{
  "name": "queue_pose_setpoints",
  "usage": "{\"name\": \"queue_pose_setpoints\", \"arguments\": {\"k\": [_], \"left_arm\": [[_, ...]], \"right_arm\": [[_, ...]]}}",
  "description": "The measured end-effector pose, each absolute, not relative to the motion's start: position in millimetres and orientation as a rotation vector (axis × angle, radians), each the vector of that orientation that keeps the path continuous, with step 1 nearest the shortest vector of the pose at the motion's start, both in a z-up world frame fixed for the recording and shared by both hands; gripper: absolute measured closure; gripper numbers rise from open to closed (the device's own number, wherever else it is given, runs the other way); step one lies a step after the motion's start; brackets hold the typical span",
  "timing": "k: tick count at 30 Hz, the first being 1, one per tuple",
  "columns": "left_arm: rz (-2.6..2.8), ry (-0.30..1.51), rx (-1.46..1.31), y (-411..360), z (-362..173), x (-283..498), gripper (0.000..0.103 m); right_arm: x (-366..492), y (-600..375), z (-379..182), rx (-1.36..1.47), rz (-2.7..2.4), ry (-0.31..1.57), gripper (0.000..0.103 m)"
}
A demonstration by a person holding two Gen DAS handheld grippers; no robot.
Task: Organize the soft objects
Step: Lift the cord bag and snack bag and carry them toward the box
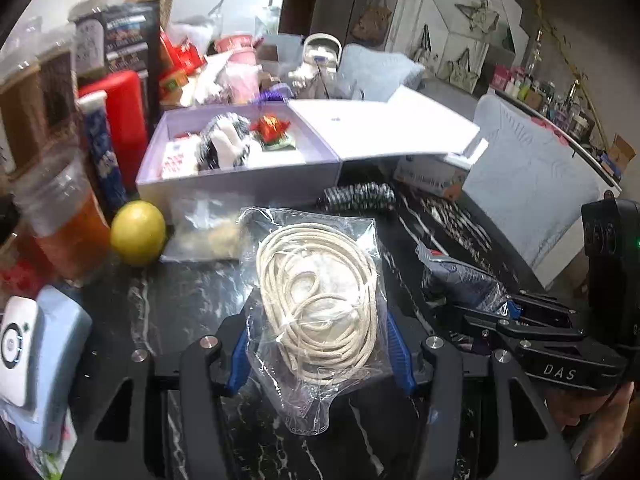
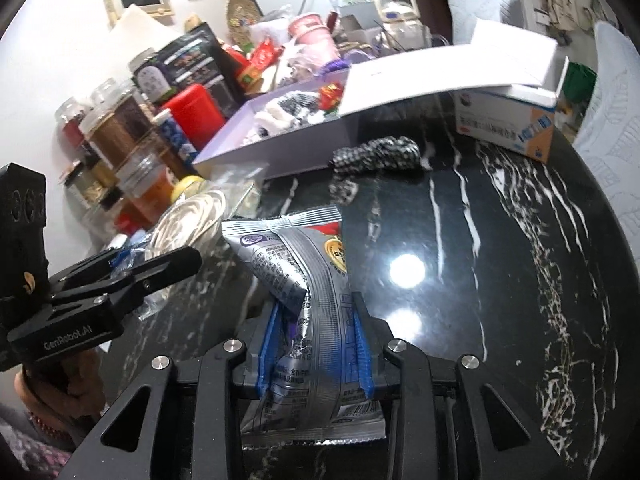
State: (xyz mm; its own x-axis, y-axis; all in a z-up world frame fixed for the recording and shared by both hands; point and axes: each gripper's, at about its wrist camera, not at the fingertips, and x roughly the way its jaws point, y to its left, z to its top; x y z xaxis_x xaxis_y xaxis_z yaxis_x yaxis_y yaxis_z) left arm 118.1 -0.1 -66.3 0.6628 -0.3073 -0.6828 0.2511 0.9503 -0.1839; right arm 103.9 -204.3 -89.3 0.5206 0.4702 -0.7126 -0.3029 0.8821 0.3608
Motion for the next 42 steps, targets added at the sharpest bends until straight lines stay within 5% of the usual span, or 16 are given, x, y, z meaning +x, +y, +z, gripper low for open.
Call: {"name": "queue_pose_setpoints", "arguments": {"k": [42], "left_arm": [[-0.254, 0.438, -0.093, 39.5, 56.7, 183.2, 0.048]], "right_arm": [[183.5, -167.8, 51.0, 0.036, 0.588, 0.583, 0.071]]}}
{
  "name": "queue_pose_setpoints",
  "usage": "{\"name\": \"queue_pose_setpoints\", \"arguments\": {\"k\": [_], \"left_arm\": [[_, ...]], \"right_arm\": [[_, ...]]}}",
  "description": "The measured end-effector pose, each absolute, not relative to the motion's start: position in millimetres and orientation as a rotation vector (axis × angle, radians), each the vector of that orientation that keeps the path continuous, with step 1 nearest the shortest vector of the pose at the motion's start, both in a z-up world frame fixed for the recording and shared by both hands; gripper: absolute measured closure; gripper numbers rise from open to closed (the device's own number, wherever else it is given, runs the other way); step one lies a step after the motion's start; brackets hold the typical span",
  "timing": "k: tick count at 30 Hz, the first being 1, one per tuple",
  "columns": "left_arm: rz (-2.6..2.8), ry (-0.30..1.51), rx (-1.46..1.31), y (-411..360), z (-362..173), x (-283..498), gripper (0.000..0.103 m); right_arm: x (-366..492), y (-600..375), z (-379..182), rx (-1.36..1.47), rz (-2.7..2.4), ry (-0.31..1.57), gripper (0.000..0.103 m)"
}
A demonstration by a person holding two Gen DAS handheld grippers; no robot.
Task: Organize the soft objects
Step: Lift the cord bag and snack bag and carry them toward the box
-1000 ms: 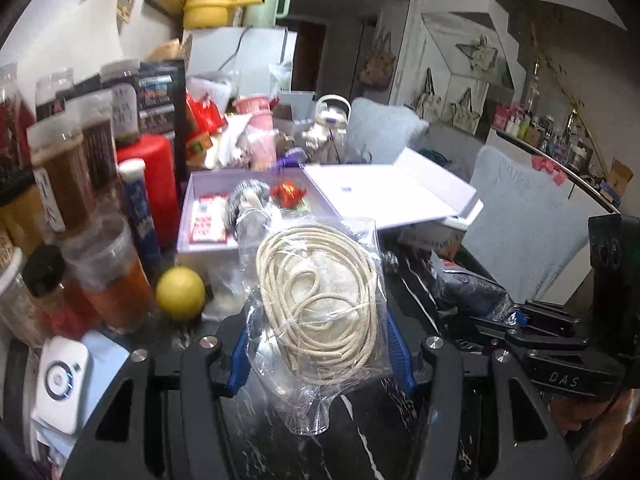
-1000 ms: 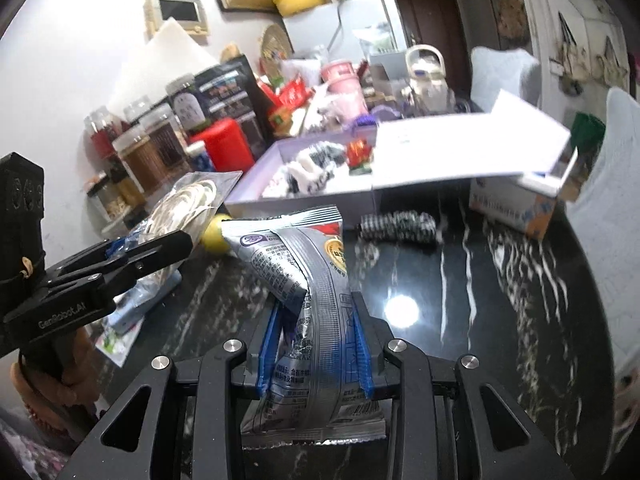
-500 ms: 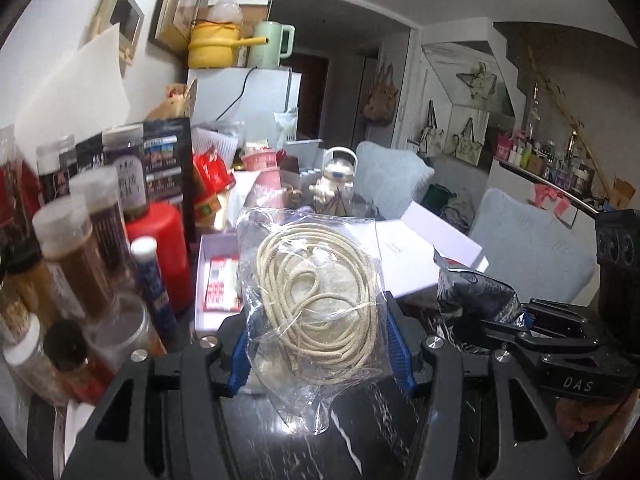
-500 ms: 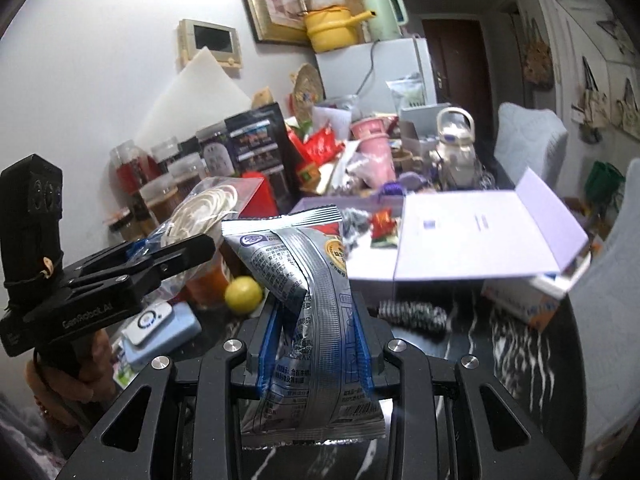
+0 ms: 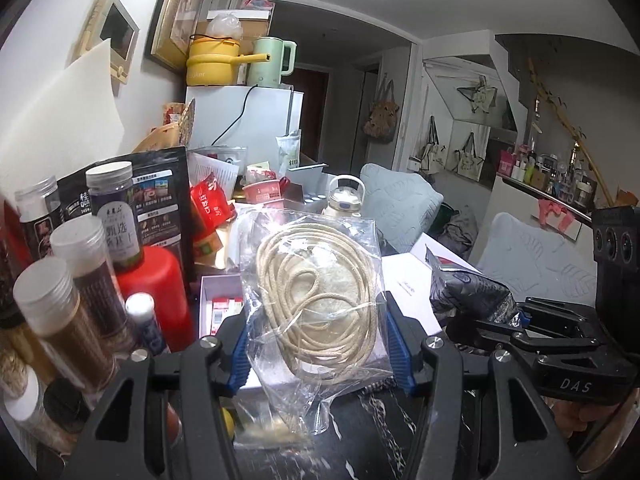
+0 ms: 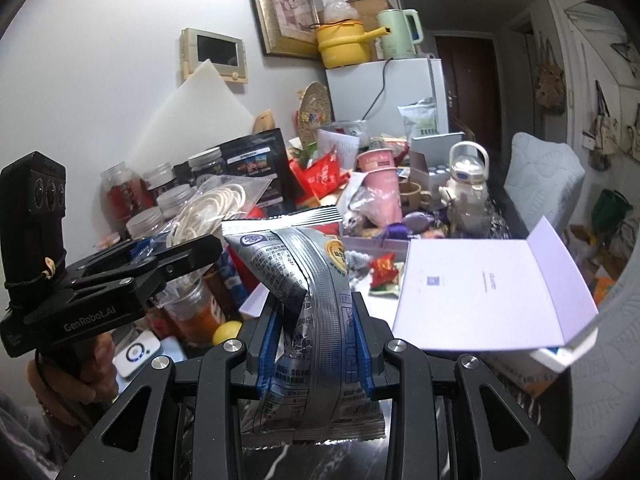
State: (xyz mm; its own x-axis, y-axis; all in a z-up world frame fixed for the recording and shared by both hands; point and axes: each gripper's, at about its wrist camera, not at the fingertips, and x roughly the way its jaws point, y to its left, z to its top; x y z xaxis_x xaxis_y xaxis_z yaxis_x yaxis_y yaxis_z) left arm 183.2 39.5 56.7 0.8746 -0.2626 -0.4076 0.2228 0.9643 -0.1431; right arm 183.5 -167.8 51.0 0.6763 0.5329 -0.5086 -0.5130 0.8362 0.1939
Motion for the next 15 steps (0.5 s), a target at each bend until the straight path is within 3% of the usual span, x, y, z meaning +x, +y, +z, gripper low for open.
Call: {"name": "queue_pose_setpoints", "arguments": {"k": [15], "left_arm": [[-0.224, 0.383, -0.106, 49.7, 70.6, 246.1, 0.048]], "right_arm": [[246.7, -146.9, 67.6, 0.004, 0.624, 0.534, 0.071]]}}
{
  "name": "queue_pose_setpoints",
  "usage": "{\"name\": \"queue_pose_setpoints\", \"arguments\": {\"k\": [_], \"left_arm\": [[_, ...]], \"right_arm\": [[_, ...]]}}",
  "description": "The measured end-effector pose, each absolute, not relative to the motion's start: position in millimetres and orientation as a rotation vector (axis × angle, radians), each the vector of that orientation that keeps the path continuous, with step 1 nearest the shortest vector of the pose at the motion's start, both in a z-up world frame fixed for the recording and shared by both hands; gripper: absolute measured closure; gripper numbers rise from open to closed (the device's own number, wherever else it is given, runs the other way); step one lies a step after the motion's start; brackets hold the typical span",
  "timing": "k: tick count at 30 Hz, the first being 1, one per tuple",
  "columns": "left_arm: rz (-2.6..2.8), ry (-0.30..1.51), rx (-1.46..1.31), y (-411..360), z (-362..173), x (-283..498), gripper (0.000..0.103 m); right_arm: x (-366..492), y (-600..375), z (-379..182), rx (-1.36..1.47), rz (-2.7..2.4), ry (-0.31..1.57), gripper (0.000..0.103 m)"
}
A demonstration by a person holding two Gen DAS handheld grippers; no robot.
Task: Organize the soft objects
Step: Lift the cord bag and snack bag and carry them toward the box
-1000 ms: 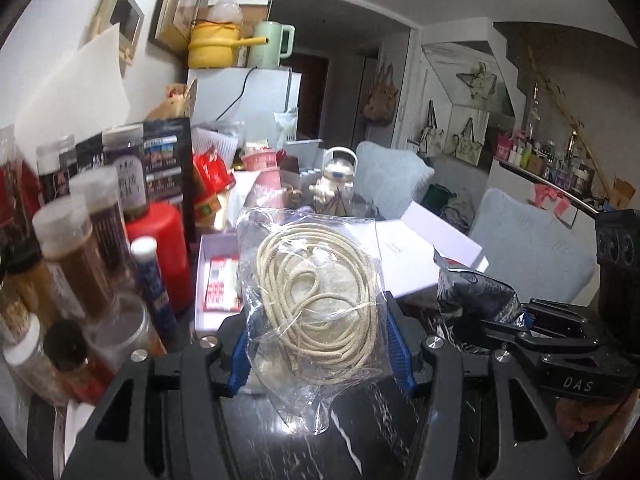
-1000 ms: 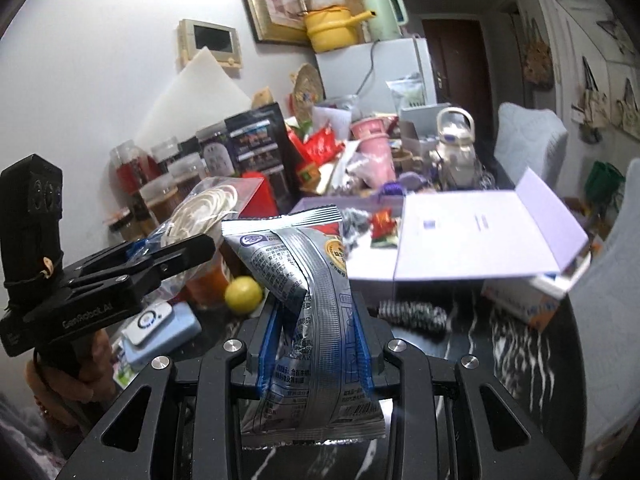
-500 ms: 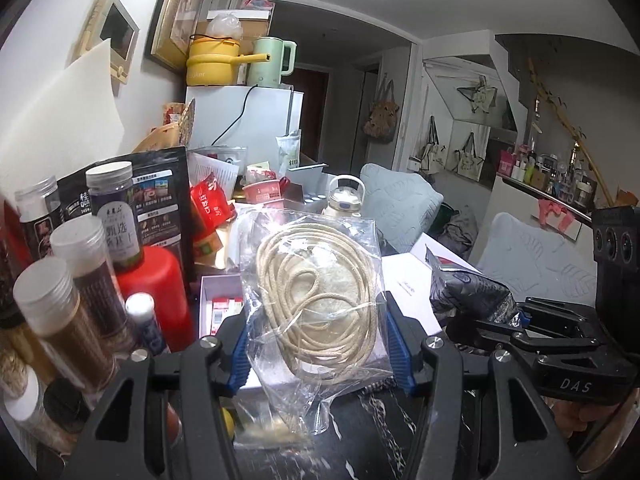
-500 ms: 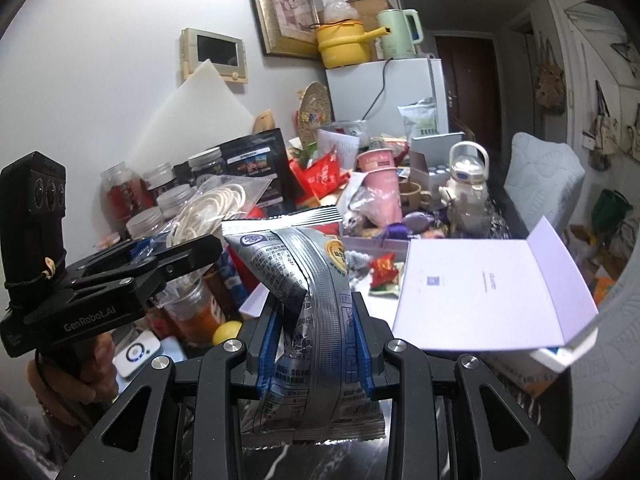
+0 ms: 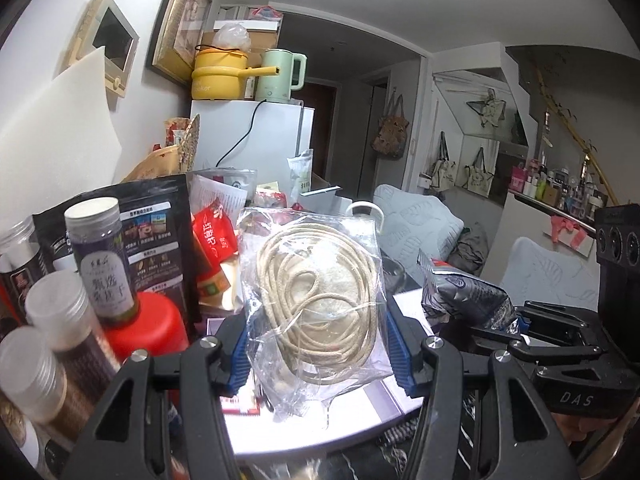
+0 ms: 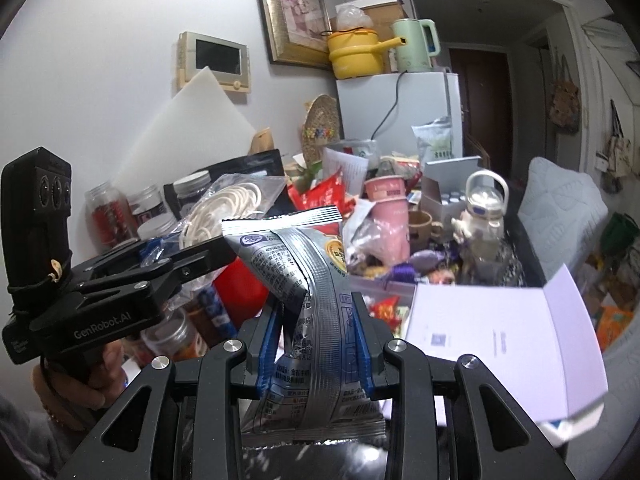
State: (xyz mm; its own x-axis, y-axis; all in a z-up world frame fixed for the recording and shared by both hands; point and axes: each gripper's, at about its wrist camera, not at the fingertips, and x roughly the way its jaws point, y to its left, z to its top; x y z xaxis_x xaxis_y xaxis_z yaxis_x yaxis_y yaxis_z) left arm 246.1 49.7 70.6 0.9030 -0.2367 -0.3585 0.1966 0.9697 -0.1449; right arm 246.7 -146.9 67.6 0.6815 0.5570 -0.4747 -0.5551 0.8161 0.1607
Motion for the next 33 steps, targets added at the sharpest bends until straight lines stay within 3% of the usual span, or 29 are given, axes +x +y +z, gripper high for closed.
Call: {"name": "queue_pose_setpoints", "arguments": {"k": [19, 33], "left_arm": [[-0.07, 0.439, -0.116, 70.6, 51.3, 327.3, 0.048], [0.006, 0.626, -0.074, 70.0, -7.5, 380.0, 0.048]], "right_arm": [[339.2, -127.3, 62.0, 0.035, 0.638, 0.519, 0.071], [392.8, -120.5, 3.9, 0.084, 0.596, 0.702, 0.071]]}}
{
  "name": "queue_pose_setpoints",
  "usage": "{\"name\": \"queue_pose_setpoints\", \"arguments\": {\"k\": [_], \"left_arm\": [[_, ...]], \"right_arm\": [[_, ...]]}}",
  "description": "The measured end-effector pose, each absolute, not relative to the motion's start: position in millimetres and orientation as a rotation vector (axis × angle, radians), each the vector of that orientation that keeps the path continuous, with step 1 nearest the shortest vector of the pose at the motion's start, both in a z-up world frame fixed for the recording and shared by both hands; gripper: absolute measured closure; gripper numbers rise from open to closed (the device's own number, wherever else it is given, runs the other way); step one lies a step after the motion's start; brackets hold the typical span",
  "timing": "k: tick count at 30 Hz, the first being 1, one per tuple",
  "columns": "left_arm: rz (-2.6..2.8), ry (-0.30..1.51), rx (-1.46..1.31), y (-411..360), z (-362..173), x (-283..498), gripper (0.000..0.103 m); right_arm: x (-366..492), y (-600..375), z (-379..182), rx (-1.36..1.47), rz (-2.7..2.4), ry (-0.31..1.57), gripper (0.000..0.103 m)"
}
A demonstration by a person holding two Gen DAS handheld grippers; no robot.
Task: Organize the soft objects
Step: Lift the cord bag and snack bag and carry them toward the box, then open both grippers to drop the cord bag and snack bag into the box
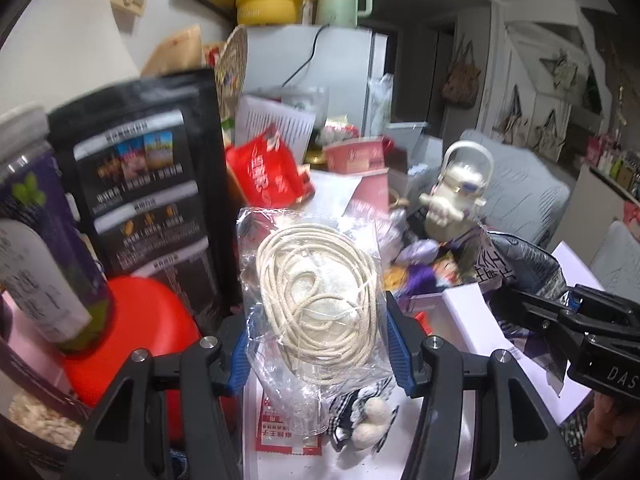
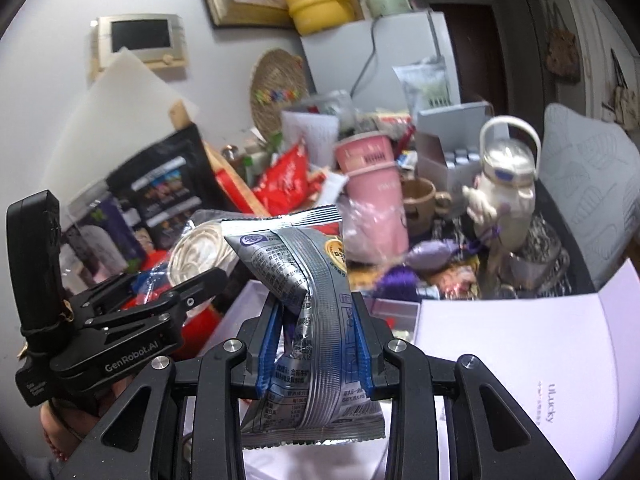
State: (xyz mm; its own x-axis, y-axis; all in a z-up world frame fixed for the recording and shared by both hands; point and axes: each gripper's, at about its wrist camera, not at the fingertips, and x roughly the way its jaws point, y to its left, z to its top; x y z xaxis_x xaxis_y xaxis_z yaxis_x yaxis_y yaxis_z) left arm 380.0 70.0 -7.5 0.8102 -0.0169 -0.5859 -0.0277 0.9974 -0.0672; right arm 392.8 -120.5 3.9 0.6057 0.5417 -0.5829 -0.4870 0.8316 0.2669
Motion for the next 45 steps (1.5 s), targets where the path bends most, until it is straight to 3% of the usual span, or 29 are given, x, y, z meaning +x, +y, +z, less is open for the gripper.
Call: {"name": "queue_pose_setpoints", "arguments": {"k": [24, 39, 45], "left_arm": [[0.028, 0.871, 0.004, 54.8, -78.6, 423.4, 0.048], [0.047, 0.9, 0.011, 53.4, -84.5, 428.0, 0.045], [0.053, 0.929, -0.009, 52.2, -86.7, 433.5, 0.031]], "right_arm": [[439.7, -108.6, -71.7, 0.095, 0.561, 0.947, 0.07], [437.2, -92.4, -85.9, 0.024, 0.556, 0.996, 0.068], [436.6, -92.0, -85.9, 0.016, 0.555, 1.011, 0.068]]}}
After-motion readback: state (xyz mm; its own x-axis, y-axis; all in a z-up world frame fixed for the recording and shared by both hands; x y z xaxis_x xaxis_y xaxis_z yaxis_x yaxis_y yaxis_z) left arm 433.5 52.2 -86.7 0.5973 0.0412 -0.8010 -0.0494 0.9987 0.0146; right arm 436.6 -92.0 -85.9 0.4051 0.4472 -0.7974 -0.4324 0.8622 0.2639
